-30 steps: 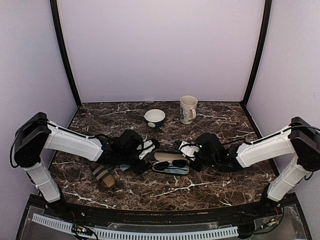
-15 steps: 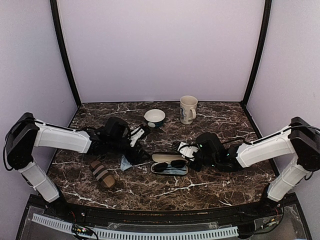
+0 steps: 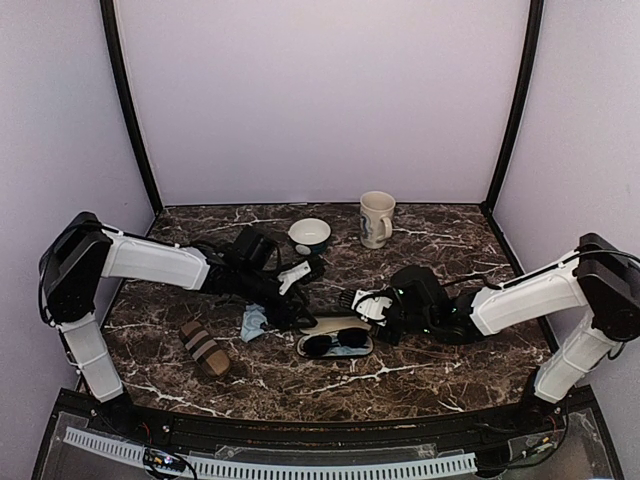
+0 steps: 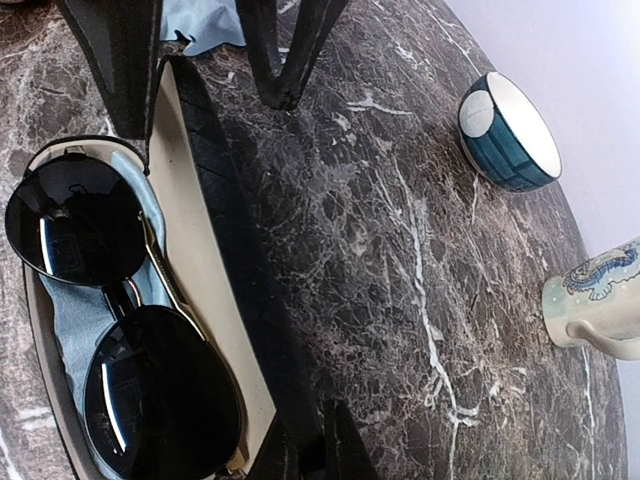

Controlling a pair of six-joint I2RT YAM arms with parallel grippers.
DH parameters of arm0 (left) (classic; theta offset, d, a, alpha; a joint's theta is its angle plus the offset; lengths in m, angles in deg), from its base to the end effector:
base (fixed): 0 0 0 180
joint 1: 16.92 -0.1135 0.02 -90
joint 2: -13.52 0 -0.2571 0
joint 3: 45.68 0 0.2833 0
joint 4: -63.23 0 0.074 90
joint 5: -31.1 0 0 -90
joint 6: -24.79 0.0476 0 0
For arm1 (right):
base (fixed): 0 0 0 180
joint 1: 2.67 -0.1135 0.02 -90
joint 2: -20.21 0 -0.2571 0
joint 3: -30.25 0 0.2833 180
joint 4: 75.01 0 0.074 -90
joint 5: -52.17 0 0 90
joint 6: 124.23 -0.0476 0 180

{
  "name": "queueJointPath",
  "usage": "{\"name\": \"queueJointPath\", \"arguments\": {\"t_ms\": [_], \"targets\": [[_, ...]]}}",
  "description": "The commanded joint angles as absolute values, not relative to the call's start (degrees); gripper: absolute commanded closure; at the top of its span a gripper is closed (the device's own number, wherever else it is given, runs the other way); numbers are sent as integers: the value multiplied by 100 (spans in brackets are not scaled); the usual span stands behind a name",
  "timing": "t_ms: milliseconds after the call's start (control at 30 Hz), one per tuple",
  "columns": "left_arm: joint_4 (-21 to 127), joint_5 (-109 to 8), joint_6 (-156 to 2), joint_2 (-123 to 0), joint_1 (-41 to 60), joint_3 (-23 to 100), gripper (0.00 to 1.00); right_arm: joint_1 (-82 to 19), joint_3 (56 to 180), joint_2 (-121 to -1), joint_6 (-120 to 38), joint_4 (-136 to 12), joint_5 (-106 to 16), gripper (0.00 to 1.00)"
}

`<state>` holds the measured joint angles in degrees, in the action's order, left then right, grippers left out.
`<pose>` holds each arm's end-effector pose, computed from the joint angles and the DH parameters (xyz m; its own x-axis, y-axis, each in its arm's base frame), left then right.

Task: Organize the sunglasses
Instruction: Pass from the right arm to the left

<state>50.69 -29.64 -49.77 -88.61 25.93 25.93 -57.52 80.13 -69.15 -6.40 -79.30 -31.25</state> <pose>0.2793 -0.2908 0.1421 -0.2548 0.5532 -0.7931 0.9575 0.2588 -0.1272 0.1973 0.2707 0.1206 0.0606 -0.7195 -0.6919 -0.8255 0.3535 -0.4399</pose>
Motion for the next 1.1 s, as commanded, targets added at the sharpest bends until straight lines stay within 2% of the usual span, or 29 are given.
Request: {"name": "queueJointPath", "arguments": {"t_ms": [0,267,1067], "targets": [[4534,-2692,-4652,-8984,2555,2829,40,-5725,8189,-6944,-633,-8335,-3332,100],[4591,-2976,-4643,-8959,2553,2816,60,-5684,8186,-6920,-620,-8321,-3324,100],[4905,-3484,-4667,-8611,2713,2513,87,-5681,8340,-7018,-612,-8196,-3352,100]]}}
